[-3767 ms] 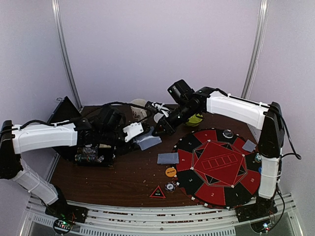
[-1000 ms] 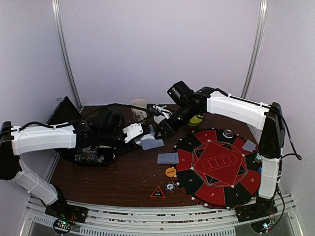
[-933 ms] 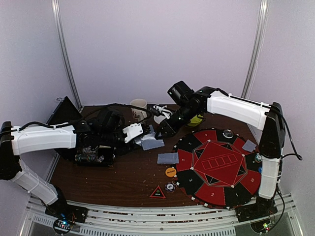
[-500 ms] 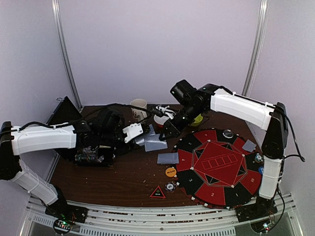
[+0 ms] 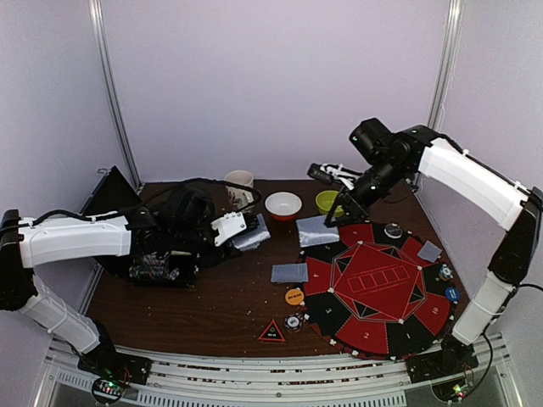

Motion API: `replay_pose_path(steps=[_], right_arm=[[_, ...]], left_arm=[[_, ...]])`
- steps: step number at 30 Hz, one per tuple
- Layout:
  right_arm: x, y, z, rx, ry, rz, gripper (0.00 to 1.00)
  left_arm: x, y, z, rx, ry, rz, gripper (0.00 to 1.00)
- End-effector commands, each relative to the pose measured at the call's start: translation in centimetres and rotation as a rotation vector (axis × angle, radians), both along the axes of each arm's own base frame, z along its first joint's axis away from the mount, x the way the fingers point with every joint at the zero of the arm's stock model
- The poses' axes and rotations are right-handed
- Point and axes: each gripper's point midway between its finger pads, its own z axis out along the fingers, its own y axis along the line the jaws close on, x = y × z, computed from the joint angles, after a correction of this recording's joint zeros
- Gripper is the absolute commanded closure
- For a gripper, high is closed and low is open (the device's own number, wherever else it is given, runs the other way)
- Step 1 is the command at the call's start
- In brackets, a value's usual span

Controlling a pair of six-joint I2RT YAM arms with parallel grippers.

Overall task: Distribute texas hold em gaming equipment
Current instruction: Distribute the poker card in the small blind area.

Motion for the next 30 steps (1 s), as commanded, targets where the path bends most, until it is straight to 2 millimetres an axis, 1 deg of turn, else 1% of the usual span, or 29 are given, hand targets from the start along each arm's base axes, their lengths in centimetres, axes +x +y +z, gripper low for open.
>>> replay_pose_path(steps=[1, 3, 5, 7, 9, 12, 17, 21, 24, 25, 30], right_arm=[[2.4, -9.9, -3.4, -0.244, -0.045, -0.227, 1.00], [3.1, -13.5, -4.8, -0.334, -0.056, -0.309, 1.00], [3.1, -16.3, -5.7, -0.416, -0.074, -0.332, 1.00], [3.0, -19.5, -6.9, -0.580, -0.104, -0.331, 1.00], [3.1, -23.6, -7.8, -0.811, -0.136, -0.333, 1.00], [2.7, -26.9, -8.9, -1.002, -0.106, -0.285, 1.00], [3.7, -29.5, -9.3, -1.154, -0.084, -0.212, 1.00], [3.3, -31.4, -10.8, -1.272, -0.029, -0.122, 1.00], [3.3, -32.3, -12.2, -1.275, 0.010, -0.102, 1.00], [3.3, -32.5, -12.5, -1.272, 0.021, -0.065, 1.00], [3.6, -32.4, -14.2, -1.217, 0.056, 0.010, 1.00]], left_arm=[[0.6, -0.5, 2.9, -0.077, -0.072, 0.010, 0.55], [0.5, -0.5, 2.9, -0.078, -0.071, 0.008, 0.55], [0.5, -0.5, 3.0, -0.079, -0.071, 0.006, 0.55], [0.4, -0.6, 3.1, -0.084, -0.069, 0.003, 0.55], [0.4, -0.6, 3.1, -0.086, -0.067, -0.001, 0.55], [0.3, -0.7, 3.1, -0.089, -0.065, -0.004, 0.55], [0.3, -0.7, 3.1, -0.090, -0.063, -0.006, 0.55], [0.3, -0.7, 3.3, -0.092, -0.066, -0.005, 0.55], [0.3, -0.7, 3.1, -0.090, -0.063, -0.006, 0.55], [0.3, -0.8, 3.1, -0.089, -0.061, -0.008, 0.55], [0.2, -0.8, 3.1, -0.091, -0.059, -0.008, 0.55]])
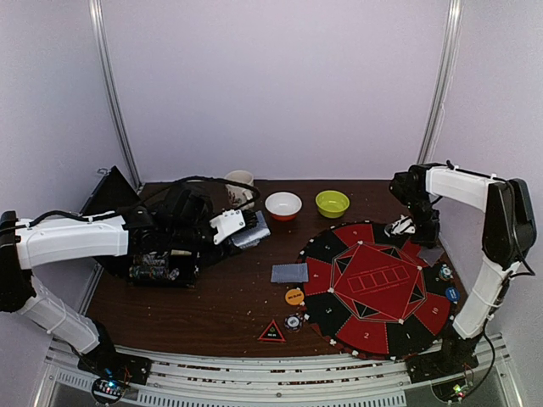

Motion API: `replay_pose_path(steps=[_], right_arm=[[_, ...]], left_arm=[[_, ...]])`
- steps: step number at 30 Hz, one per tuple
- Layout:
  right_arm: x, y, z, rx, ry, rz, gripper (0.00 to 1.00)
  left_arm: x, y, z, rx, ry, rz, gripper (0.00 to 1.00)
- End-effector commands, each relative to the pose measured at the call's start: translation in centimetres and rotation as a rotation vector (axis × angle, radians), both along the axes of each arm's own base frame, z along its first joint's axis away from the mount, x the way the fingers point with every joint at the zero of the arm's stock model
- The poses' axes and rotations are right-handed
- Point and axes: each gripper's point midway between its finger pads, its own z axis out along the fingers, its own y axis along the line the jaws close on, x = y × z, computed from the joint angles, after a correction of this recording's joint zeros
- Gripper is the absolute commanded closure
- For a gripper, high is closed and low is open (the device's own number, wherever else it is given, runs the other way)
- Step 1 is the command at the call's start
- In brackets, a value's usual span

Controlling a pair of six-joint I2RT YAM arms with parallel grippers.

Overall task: Distribute texas hold em gaming equipment
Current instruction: Distribute the poker card in the small blind area.

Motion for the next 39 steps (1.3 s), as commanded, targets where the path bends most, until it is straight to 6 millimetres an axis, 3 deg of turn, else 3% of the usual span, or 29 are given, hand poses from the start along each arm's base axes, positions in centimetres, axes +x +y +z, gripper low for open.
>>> replay_pose_path(steps=[1, 11, 16, 24, 33, 39], right_arm=[[0.2, -0.3, -1.6, 0.019, 0.082, 0.071, 1.00], [2.7, -1.1, -5.0, 0.035, 0.100, 0.169, 1.00], [3.6, -1.8, -5.6, -0.020, 0.079, 0.202, 1.00], [4.4, -2.7, -5.0, -0.018, 0.074, 0.190, 1.00], [3.4, -0.9, -3.9, 0.137, 0.080, 0.167, 1.00], [4.1, -1.8, -3.2, 0.122, 0.042, 0.135, 1.00]], left_arm=[[0.2, -0.8, 2.4, -0.076, -0.044, -0.012, 0.55], [0.2, -0.7, 2.1, -0.068, -0.041, -0.007, 0.55], [0.3, -0.7, 2.1, -0.066, -0.042, -0.006, 0.55], [0.3, -0.7, 1.8, -0.060, -0.038, -0.005, 0.55], [0.3, -0.7, 1.6, -0.056, -0.033, -0.006, 0.55], [0.3, -0.7, 1.7, -0.056, -0.034, -0.006, 0.55]])
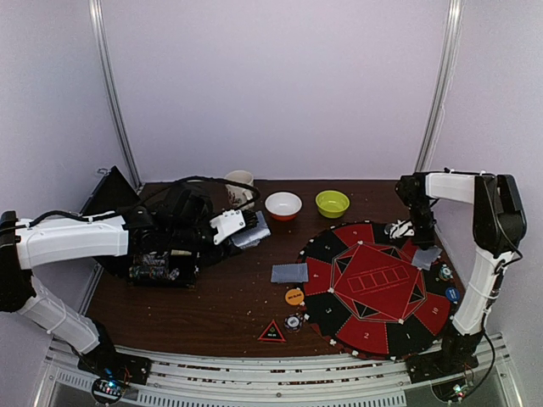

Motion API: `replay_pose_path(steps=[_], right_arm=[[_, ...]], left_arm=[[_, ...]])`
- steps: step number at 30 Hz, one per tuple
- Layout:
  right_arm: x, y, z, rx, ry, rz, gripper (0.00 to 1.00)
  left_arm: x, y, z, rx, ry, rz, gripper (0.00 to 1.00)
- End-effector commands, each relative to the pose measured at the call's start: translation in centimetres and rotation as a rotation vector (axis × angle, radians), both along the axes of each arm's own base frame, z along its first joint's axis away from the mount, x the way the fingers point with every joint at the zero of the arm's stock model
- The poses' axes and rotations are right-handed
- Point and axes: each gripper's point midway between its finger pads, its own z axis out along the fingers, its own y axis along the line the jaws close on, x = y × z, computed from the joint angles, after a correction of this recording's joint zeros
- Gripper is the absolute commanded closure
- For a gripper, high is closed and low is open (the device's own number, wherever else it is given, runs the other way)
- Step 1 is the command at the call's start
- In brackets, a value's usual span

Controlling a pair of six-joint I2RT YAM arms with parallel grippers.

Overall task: Distribute texas hold em gaming equipment
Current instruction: Distribute the poker card in the small blind area.

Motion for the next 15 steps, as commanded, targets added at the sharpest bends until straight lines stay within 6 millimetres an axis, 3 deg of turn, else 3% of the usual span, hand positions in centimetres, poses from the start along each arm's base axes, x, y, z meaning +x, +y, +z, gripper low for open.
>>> replay_pose_path(steps=[1, 9, 15], right_arm=[[0.6, -0.2, 1.8, 0.038, -0.047, -0.036, 1.00], [1.1, -0.6, 2.1, 0.045, -0.070, -0.065, 1.00], [1.1, -2.2, 1.6, -0.017, -0.061, -0.070, 1.00]], left_arm=[[0.4, -0.7, 1.7, -0.054, -0.037, -0.003, 0.55], [0.3, -0.7, 1.5, -0.050, -0.033, -0.004, 0.55], [0.4, -0.7, 1.3, -0.047, -0.031, -0.003, 0.55]])
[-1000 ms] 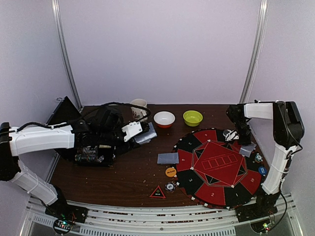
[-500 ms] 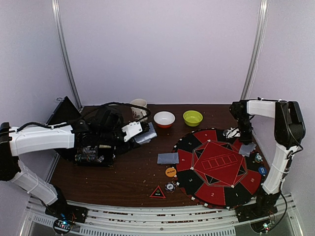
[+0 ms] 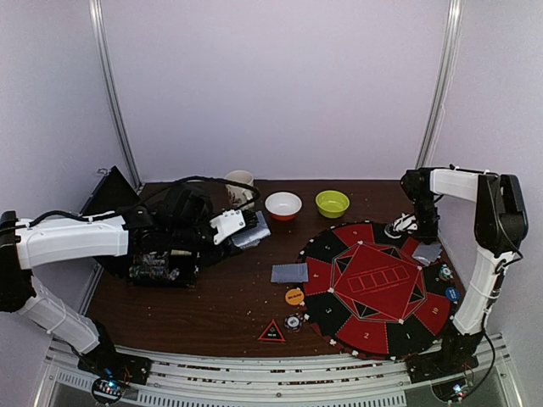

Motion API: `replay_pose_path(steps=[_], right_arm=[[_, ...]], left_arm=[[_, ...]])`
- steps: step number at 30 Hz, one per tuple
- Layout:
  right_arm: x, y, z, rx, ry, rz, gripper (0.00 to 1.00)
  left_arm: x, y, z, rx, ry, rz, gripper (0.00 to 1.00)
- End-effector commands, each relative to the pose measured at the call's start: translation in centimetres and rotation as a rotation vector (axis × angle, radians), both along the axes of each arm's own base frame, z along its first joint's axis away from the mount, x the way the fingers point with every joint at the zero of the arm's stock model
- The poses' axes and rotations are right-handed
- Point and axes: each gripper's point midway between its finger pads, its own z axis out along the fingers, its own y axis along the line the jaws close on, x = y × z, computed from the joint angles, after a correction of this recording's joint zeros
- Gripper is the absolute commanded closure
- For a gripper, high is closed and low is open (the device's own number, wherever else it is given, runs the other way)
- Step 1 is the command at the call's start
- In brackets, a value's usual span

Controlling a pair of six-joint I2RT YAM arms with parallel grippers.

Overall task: Distribute texas hold em gaming equipment
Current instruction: Distribute the poker card in the small blind area.

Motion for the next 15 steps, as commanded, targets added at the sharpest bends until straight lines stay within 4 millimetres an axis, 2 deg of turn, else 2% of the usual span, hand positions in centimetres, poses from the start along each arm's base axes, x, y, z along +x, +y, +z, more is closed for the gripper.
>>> replay_pose_path(steps=[1, 8, 15], right_arm=[[0.2, -1.0, 0.4, -0.016, -0.011, -0.017, 1.00], [1.1, -1.3, -0.7, 0.003, -0.022, -0.043, 1.00], [1.9, -2.4, -2.0, -0.022, -0.027, -0.066, 1.00]], left_arm=[[0.4, -0.7, 1.3, -0.048, -0.030, -0.003, 0.55], [0.4, -0.7, 1.2, -0.044, -0.028, -0.003, 0.55], [0.4, -0.7, 0.9, -0.039, -0.025, -0.002, 0.55]])
